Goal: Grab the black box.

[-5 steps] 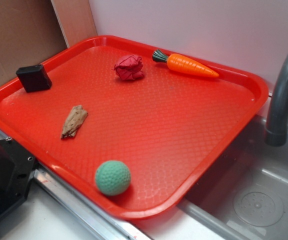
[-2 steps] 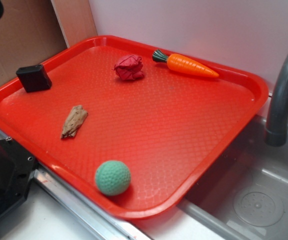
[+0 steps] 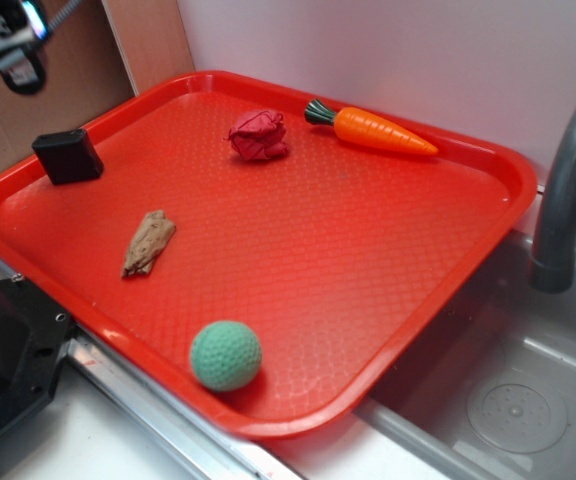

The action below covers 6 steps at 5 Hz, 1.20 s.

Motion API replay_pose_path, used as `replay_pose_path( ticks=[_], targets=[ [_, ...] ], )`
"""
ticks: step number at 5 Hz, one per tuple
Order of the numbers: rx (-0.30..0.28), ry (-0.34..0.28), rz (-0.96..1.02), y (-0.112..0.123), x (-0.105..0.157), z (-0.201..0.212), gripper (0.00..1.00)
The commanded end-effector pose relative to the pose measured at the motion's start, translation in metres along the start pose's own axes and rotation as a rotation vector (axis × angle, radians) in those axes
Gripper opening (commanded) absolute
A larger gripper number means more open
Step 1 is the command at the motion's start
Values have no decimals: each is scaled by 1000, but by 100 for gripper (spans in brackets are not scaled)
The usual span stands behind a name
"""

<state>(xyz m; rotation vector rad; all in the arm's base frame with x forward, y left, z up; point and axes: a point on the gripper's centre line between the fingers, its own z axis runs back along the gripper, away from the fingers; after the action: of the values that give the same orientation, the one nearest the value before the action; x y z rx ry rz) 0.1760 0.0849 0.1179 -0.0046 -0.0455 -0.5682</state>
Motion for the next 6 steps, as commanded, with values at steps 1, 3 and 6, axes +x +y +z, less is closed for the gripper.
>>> replay_pose_path(
  ticks=[1, 3, 6],
  targets=[
    [26, 76, -81, 28, -9, -30, 100],
    [32, 87, -126, 48, 5, -40, 100],
    [167, 37, -59, 45, -6, -40, 100]
  ],
)
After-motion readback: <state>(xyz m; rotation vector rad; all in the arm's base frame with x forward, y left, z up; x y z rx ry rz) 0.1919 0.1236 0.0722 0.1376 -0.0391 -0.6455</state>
